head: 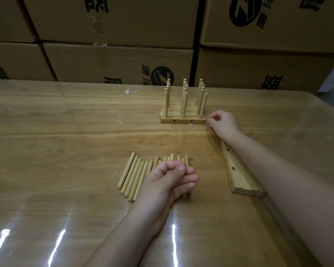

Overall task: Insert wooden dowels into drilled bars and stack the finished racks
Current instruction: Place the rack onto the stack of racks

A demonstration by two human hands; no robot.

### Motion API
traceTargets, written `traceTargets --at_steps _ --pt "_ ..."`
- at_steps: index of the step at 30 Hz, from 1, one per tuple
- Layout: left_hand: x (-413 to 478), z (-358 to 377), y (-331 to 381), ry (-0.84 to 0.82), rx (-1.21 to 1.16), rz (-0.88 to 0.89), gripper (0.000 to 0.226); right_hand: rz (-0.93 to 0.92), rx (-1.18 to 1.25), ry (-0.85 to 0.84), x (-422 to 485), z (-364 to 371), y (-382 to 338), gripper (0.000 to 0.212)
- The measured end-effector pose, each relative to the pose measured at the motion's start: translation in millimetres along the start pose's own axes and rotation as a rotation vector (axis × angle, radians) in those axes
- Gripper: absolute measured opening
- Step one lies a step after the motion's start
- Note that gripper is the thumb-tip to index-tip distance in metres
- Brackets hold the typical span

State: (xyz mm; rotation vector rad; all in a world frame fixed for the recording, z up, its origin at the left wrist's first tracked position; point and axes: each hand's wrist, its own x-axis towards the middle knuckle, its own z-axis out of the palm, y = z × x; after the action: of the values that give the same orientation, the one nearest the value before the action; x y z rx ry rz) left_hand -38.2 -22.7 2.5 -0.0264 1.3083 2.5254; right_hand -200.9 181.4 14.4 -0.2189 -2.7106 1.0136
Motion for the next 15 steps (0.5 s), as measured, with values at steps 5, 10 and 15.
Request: traceTargets --at_steps 5,10,15 --pt "0.4 0.5 -0.1 0.01 0.01 0.003 0.01 -0.11 -0.012 0.033 -44.9 -31.1 17.6 0.018" --pt "0.1 0.8 0.0 0.008 0.026 0.009 0.018 0.058 0.246 0.112 -104.7 -63.5 41.3 0.018" --pt "-1.1 1.6 0.9 0.018 0.036 0.008 0.008 0.252 0.467 0.094 -139.5 -75.9 47.4 0.017"
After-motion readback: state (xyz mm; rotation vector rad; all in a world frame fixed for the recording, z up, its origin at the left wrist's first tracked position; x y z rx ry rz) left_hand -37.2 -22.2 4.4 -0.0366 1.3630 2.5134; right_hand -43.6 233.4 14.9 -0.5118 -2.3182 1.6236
